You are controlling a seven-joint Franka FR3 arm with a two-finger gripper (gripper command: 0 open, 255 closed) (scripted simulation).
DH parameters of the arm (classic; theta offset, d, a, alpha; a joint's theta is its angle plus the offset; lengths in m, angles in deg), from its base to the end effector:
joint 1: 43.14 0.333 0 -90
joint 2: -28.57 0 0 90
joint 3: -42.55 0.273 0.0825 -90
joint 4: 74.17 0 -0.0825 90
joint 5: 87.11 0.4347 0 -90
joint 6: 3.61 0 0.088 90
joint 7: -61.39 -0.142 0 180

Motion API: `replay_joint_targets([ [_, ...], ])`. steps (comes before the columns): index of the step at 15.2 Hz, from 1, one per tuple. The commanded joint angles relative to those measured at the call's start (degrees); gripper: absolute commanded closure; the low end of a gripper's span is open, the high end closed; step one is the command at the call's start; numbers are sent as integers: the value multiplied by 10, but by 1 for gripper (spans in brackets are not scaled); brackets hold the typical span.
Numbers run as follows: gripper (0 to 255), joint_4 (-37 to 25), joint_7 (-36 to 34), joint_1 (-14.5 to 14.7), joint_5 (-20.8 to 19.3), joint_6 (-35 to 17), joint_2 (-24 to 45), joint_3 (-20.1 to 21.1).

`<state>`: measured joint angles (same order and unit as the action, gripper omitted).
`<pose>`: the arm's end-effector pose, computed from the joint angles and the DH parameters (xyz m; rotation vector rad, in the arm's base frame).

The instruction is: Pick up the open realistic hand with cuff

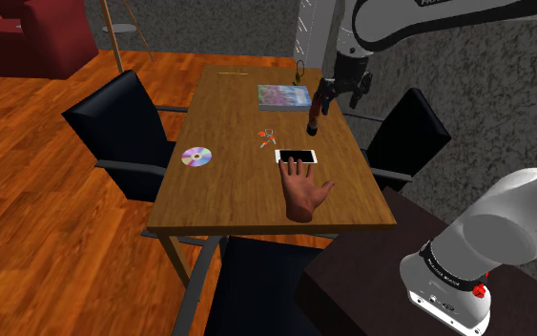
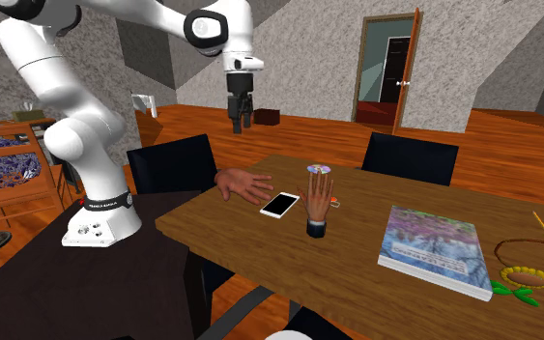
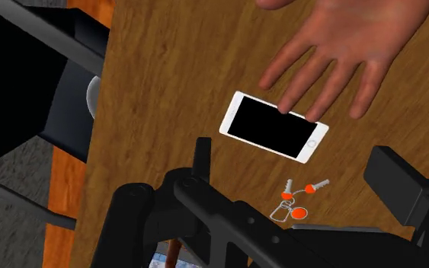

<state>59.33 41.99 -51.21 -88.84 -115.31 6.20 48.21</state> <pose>0.4965 -0.0252 0.3952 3.0232 -0.5765 0.0268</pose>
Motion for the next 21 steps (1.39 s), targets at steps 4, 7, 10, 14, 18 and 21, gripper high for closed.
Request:
replay_joint_targets([
  [4,0,-45,-110,-30,-38,-64,102,16],
  [7,0,-81,-175,-45,-67,-89,163,18],
  [10,0,-122,-238,-56,-97,-107,222,14],
  [14,0,-182,-317,-65,-133,-120,297,0],
  [18,0,-245,-385,-69,-160,-124,366,-21],
  [21,0,-236,-391,-69,-164,-143,376,-23],
])
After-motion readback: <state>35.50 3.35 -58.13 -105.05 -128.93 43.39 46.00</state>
